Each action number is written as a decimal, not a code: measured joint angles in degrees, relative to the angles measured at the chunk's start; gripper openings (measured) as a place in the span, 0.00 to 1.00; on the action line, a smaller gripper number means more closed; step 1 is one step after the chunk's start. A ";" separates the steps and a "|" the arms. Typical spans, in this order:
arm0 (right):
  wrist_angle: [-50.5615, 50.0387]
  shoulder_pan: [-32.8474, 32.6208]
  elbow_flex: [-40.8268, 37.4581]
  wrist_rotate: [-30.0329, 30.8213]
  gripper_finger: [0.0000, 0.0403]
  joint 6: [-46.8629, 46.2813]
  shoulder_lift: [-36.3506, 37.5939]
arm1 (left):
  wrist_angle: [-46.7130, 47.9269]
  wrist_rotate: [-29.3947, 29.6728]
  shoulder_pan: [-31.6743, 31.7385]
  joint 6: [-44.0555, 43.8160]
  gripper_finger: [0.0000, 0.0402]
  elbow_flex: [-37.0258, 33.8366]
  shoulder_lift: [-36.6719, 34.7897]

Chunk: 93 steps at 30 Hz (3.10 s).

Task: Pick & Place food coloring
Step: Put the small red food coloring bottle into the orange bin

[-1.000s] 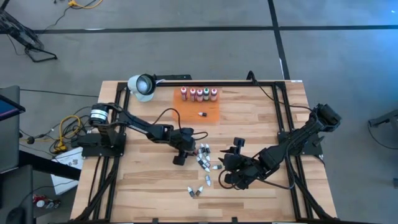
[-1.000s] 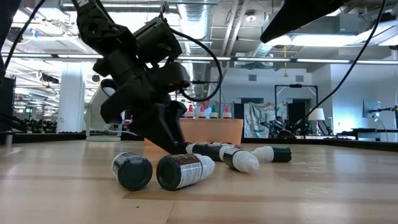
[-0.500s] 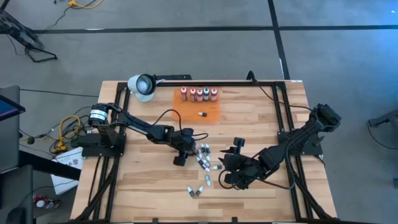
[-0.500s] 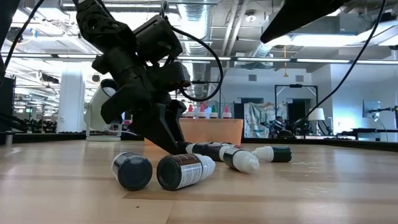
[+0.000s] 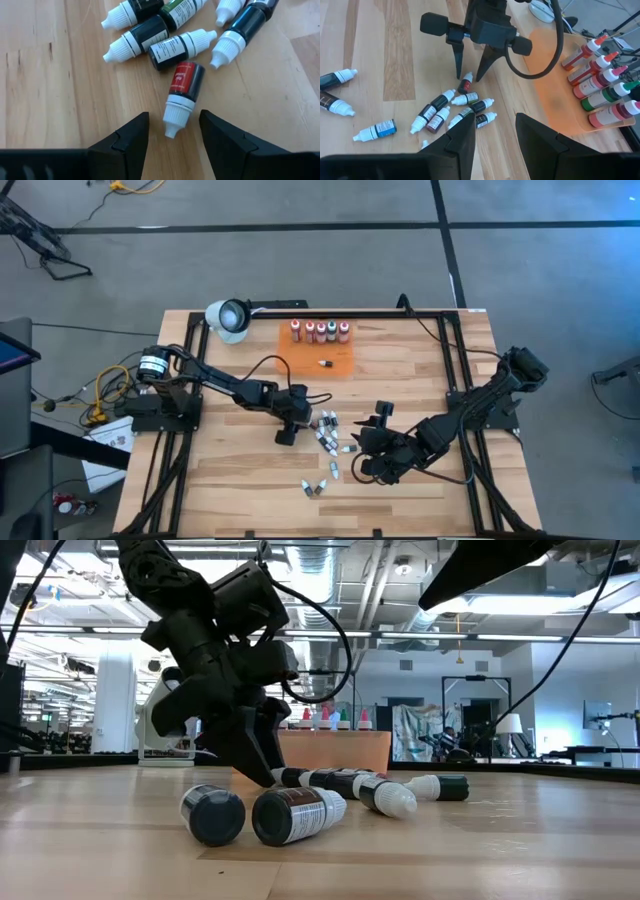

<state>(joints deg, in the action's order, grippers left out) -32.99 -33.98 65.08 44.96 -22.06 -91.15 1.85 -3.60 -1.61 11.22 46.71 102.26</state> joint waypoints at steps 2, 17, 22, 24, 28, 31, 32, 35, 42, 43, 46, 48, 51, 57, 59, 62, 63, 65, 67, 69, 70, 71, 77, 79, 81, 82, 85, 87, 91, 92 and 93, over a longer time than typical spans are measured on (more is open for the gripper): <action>0.00 0.00 0.00 -0.01 0.33 0.00 0.00 | 0.00 0.02 0.00 0.00 0.42 -0.02 0.00; 0.00 0.02 0.00 0.01 0.33 0.00 0.00 | 0.59 -0.20 -0.04 0.24 0.25 -0.06 -0.36; 0.00 0.01 0.00 0.01 0.33 0.00 -0.02 | 1.78 0.46 0.02 0.22 0.23 -0.24 -1.71; -0.02 0.02 0.00 0.01 0.33 0.00 0.00 | 2.76 0.99 0.05 0.22 0.21 -0.28 -2.60; -0.02 0.02 0.00 0.03 0.33 0.00 -0.02 | 3.82 1.18 0.09 0.22 0.19 -0.41 -4.16; -0.02 0.02 0.00 0.02 0.33 0.00 -0.02 | 3.90 0.88 0.09 0.01 0.18 -0.34 -4.52; -0.02 0.01 0.00 0.01 0.33 0.00 -0.02 | 4.17 0.77 0.09 -0.22 0.18 -0.33 -4.50; -0.02 0.01 0.00 0.01 0.33 0.00 -0.02 | 4.31 -0.24 0.09 -0.52 0.18 -0.32 -4.50; -0.02 0.01 0.00 0.01 0.33 0.00 -0.02 | 1.40 -0.80 0.07 -1.53 0.29 -0.21 -4.50; 0.00 0.02 0.00 0.01 0.33 0.00 -0.02 | 0.88 -0.81 0.07 -1.59 0.31 -0.21 -4.50; 0.00 0.02 0.00 -0.01 0.33 0.00 -0.02 | 0.33 -0.87 0.04 -1.90 0.39 -0.15 -4.50; 0.00 0.02 0.00 0.01 0.33 0.00 -0.02 | 0.37 -0.87 0.04 -1.92 0.42 -0.15 -4.50; 0.00 0.02 0.00 0.01 0.33 0.00 -0.02 | 0.40 -1.05 0.04 -1.92 0.46 -0.13 -4.50; 0.00 0.00 0.00 0.01 0.33 0.00 -0.02 | 0.17 -2.12 0.04 -1.56 0.47 -0.10 -4.55; 0.00 0.02 0.00 0.03 0.33 0.00 -0.02 | -0.06 -2.14 0.03 -1.34 0.46 -0.10 -4.57; 0.00 0.00 0.00 0.03 0.33 0.00 -0.02 | -0.44 -2.12 0.02 -1.18 0.45 -0.08 -4.57; 0.00 0.01 0.00 0.03 0.33 0.00 -0.02 | -0.50 -2.12 0.02 -0.98 0.44 -0.08 -4.57; 0.00 0.00 0.00 0.01 0.33 0.00 -0.02 | -0.77 -2.12 0.02 -0.37 0.43 -0.08 -4.57; 0.00 0.02 0.00 0.03 0.33 0.00 -0.02 | -1.35 -2.12 0.02 0.02 0.43 -0.08 -4.59; 0.02 0.01 0.00 0.03 0.33 0.00 -0.02 | -1.84 -2.12 0.02 0.04 0.42 -0.04 -4.60; 0.01 0.02 0.00 0.03 0.33 0.00 -0.02 | -1.94 -2.12 0.02 0.05 0.41 -0.03 -4.61; 0.02 0.02 0.00 0.03 0.33 0.00 -0.02 | -1.95 -2.11 0.02 0.07 0.41 -0.02 -4.61; 0.02 0.02 0.00 0.03 0.33 0.00 -0.02 | -2.03 -2.10 0.02 1.27 0.41 -0.02 -4.61; 0.02 0.00 0.00 0.03 0.33 0.00 -0.02 | -3.45 -2.12 0.02 1.51 0.41 0.00 -3.91; 0.05 0.00 0.00 0.03 0.33 0.00 -0.02 | -4.29 -2.13 0.02 1.55 0.41 0.05 -2.79; 0.11 0.02 0.00 0.03 0.33 0.00 -0.02 | -5.40 -2.21 0.02 1.60 0.41 0.05 -1.88; 0.12 0.02 0.00 0.01 0.33 -0.02 -0.02 | -5.37 -2.37 0.02 1.66 0.41 0.00 -0.15; 0.02 0.02 0.00 0.00 0.33 -0.01 -0.02 | -5.13 -2.33 0.02 1.70 0.41 0.02 -0.14; 0.00 0.03 0.00 0.03 0.33 0.00 -0.02 | -4.60 -2.18 0.02 1.70 0.41 0.07 -0.09; 0.02 0.04 0.00 0.03 0.33 0.00 -0.02 | -4.53 -2.07 0.02 1.71 0.41 0.07 -0.09; 0.00 0.04 0.00 0.03 0.33 0.00 -0.02 | -4.51 -1.99 0.02 1.84 0.41 0.07 -0.09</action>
<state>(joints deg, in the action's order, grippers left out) -32.99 -33.93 65.08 44.99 -22.06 -91.18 -2.66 -5.59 -1.58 13.06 46.78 102.17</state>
